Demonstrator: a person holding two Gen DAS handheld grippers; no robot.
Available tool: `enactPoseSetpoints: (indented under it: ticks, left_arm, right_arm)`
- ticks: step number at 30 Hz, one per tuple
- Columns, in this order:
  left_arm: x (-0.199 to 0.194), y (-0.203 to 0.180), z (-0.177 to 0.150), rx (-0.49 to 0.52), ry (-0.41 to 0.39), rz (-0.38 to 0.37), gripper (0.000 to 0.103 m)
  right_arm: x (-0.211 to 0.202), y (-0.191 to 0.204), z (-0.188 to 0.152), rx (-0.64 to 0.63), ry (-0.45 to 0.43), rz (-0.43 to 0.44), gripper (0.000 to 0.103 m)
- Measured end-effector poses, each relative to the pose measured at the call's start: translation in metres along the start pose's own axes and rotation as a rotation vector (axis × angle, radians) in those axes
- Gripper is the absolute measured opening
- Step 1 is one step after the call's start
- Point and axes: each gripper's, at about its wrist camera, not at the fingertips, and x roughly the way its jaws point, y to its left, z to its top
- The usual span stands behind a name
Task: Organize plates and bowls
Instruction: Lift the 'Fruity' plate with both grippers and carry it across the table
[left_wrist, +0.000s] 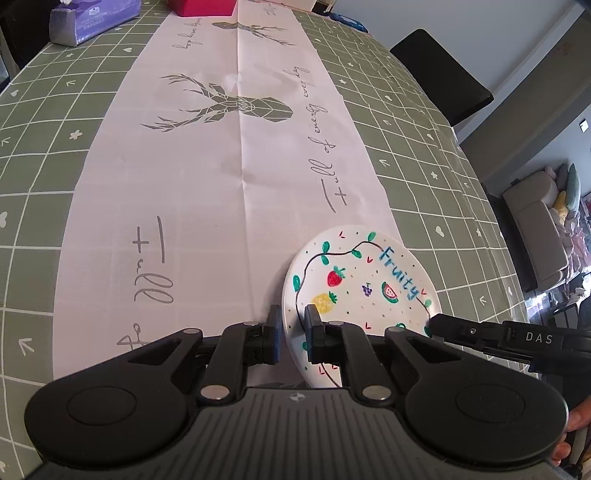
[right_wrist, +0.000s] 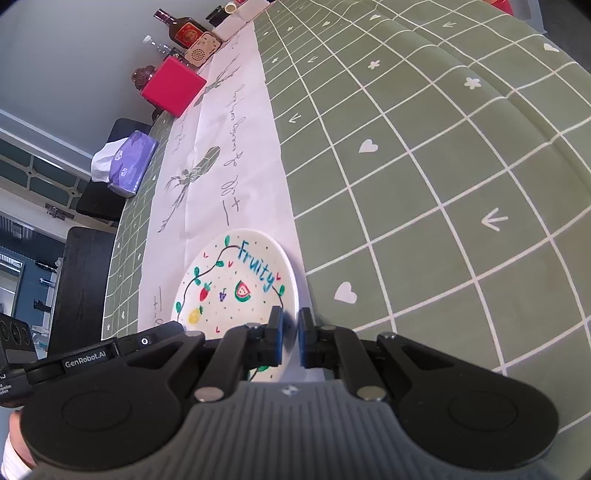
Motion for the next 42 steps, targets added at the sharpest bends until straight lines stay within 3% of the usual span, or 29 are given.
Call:
enactPoseSetpoints:
  ticks: [24,42]
  left_arm:
    - [-0.059,-0.057,-0.032,0.056,-0.05,0.002,0.013]
    - [-0.057,-0.122,-0.094,0.107,0.007,-0.005,0.013]
  right_arm:
    - [-0.083,0.005,-0.038,-0.04,-0.103,0.029,0.006]
    - [-0.158,-0.025,-0.085,-0.065,-0.147,-0.085,0.005]
